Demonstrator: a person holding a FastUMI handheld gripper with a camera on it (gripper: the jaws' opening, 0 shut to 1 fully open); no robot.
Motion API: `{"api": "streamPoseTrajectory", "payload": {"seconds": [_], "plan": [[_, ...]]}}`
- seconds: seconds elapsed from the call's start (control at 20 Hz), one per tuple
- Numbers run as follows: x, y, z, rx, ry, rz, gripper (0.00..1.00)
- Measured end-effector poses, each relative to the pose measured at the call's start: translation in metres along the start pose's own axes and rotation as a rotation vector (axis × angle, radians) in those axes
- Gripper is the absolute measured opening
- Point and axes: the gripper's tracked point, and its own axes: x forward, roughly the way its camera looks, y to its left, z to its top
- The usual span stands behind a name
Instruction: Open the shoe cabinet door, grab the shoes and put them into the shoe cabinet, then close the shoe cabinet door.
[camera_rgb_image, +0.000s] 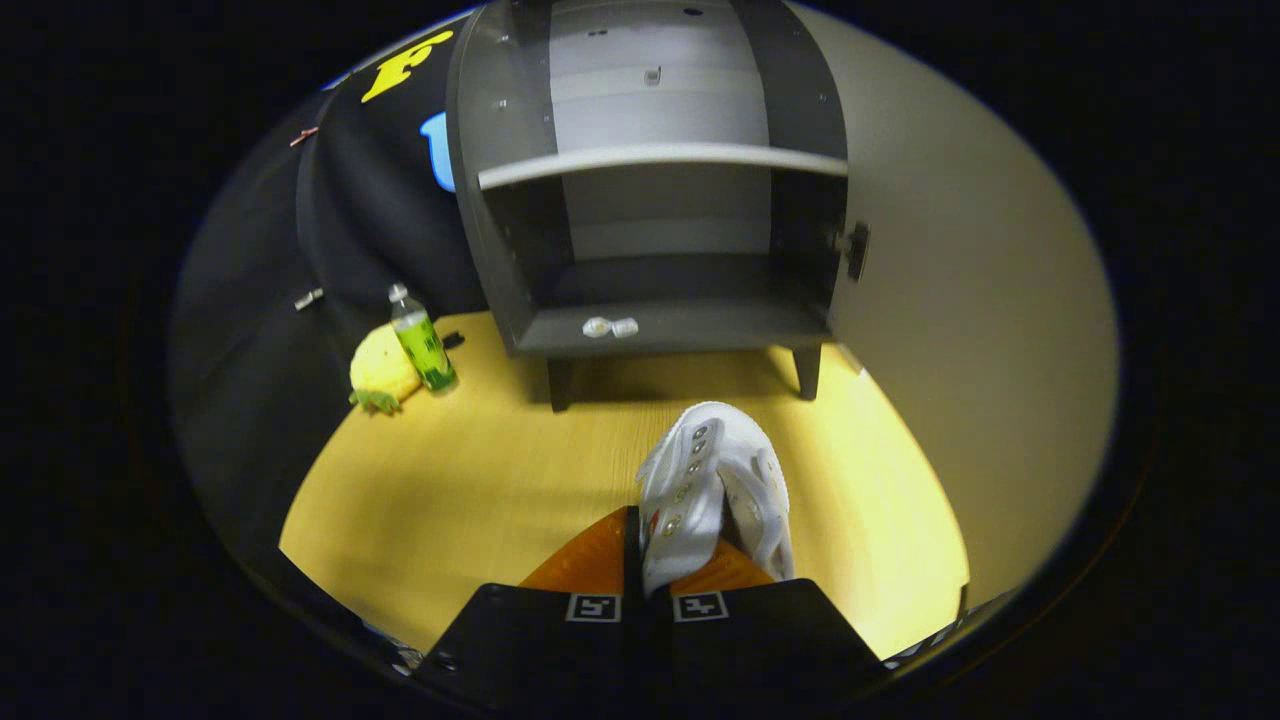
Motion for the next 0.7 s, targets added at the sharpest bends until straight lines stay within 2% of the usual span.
{"api": "streamPoseTrajectory", "payload": {"seconds": [0.3,0.45,0.7], "plan": [[-0.037,0.011,0.125,-0.006,-0.177,0.015,0.04],[-0.034,0.012,0.176,-0.009,-0.253,0.021,0.04],[-0.003,-0.001,0.24,-0.033,-0.295,0.016,0.04]]}}
